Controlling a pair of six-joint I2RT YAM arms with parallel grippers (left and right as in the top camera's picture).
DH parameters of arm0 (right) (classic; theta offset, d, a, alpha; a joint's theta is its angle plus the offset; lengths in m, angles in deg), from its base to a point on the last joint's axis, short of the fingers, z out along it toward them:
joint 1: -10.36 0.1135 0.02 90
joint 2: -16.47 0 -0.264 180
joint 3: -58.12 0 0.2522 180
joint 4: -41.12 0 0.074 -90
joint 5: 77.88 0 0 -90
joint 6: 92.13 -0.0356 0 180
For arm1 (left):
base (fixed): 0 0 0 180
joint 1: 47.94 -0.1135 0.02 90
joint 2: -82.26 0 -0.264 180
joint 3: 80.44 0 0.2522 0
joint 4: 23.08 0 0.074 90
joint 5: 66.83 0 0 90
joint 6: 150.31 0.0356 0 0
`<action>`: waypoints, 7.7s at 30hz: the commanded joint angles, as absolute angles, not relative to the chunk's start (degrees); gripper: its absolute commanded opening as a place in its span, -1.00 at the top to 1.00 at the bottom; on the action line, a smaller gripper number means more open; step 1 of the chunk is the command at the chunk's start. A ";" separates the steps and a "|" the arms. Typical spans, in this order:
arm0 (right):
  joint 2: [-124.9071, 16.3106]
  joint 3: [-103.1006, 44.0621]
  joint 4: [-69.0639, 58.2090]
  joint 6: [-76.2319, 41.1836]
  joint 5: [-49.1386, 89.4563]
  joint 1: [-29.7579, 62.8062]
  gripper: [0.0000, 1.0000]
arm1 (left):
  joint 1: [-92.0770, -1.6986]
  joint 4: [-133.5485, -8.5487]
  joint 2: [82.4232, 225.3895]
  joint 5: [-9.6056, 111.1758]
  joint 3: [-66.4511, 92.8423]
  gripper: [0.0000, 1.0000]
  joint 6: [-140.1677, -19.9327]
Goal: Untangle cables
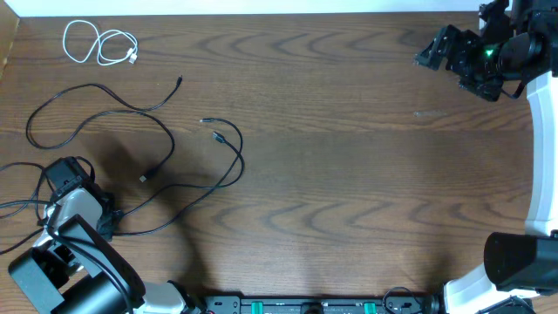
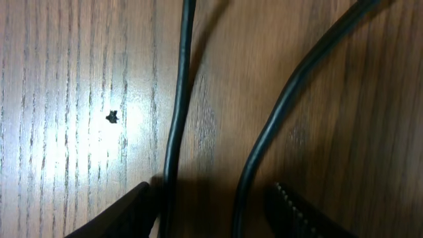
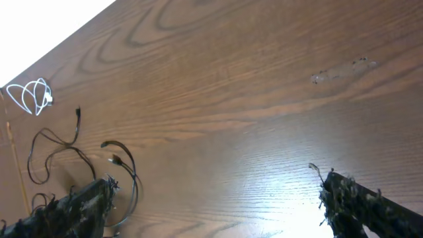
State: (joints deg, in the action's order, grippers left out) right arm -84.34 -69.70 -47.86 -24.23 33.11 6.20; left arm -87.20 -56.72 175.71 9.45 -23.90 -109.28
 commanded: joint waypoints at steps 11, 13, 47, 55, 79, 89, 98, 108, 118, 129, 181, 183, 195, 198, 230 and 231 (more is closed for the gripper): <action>-83.62 -70.47 -48.30 -24.37 33.04 6.35 -0.99 | -87.64 -53.79 179.10 10.48 -25.93 0.35 -106.40; -83.62 -70.47 -48.54 -24.37 33.02 6.35 -0.98 | -88.06 -53.79 179.10 10.46 -25.84 0.45 -106.38; -83.62 -70.34 -48.50 -24.37 33.02 6.48 -0.99 | -85.02 -54.75 154.33 42.48 -19.50 -0.74 -92.76; -83.95 -70.23 -47.71 -24.34 32.98 9.37 -0.98 | -58.61 -55.19 157.00 40.21 -19.50 -0.67 -79.58; -83.95 -70.23 -47.67 -24.34 30.44 11.22 -0.98 | -40.34 -43.21 178.90 28.88 -19.50 0.01 -79.69; -83.95 -70.23 -47.84 -24.34 30.42 11.22 -0.98 | -40.34 -39.19 186.00 28.84 -19.50 0.03 -88.74; -83.95 -70.23 -47.86 -24.32 30.40 11.22 -0.98 | -40.34 -39.10 186.42 28.45 -19.50 0.63 -88.45; -83.95 -70.23 -48.10 -24.32 30.01 11.20 -0.98 | -40.34 -37.27 185.37 28.51 -19.09 0.85 -87.80; -83.95 -70.23 -48.08 -24.32 29.98 11.20 -0.98 | -40.36 -37.09 176.50 30.68 -19.02 0.85 -87.84; -83.95 -70.23 -48.41 -24.32 29.98 11.22 -0.99 | -40.41 -40.96 172.39 30.15 -19.31 0.30 -87.75; -83.95 -70.23 -48.52 -24.34 30.01 11.22 -0.98 | -33.13 -63.34 173.35 25.02 -17.80 0.06 -42.53; -83.95 -70.23 -48.54 -24.34 30.03 11.22 -0.98 | -33.13 -62.71 174.33 24.51 -17.80 0.06 -42.53; -83.95 -70.23 -48.72 -24.34 30.01 11.22 -0.98 | -33.13 -60.26 178.48 23.55 -17.80 0.37 -43.54; -83.95 -70.23 -48.74 -24.34 30.01 11.22 -0.98 | -33.13 -58.95 177.50 23.55 -17.78 0.38 -44.98; -83.95 -70.23 -48.72 -24.34 30.01 11.20 -0.98 | -33.13 -58.97 174.68 24.01 -17.69 0.85 -47.56; -83.95 -70.23 -48.72 -24.34 30.01 11.22 -0.99 | -33.13 -58.69 174.55 24.03 -17.69 0.84 -48.39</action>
State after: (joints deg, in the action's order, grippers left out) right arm -84.34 -69.70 -48.65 -24.23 30.29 10.87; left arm -33.15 -59.39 175.38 24.29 -17.88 -45.75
